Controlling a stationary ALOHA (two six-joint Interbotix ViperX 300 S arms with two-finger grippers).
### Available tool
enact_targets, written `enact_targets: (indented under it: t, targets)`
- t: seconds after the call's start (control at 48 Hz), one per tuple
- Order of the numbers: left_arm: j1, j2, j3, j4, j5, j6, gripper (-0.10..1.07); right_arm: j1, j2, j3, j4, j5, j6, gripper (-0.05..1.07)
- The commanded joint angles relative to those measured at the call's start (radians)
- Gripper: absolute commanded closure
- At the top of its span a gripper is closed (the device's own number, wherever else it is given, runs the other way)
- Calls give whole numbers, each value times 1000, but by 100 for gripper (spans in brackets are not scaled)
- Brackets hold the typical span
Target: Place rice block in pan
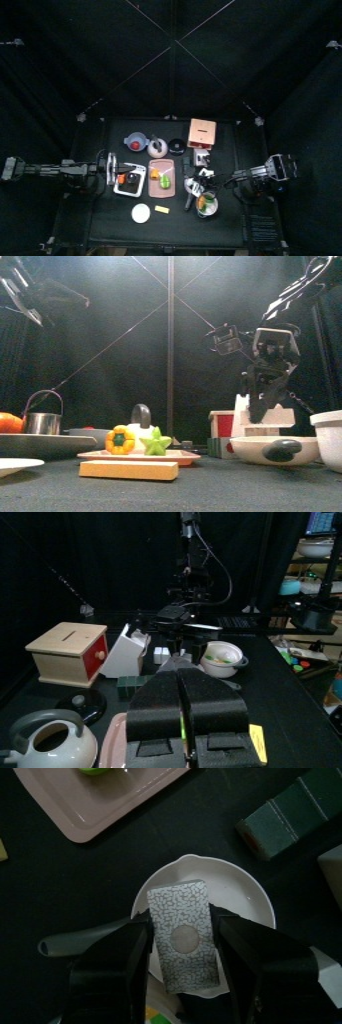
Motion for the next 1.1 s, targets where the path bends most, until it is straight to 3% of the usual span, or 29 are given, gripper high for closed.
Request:
enact_targets:
  t: [0.0,0.25,1.083]
  targets:
    - [3,3,-12,2,-9,2,97,0,-14,-17,3,9,2,33]
    - [3,3,-12,2,-9,0,97,2,-14,-18,-2,21,0,19]
    - [3,3,-12,2,-9,2,97,18,-12,-41,-5,52,-6,19]
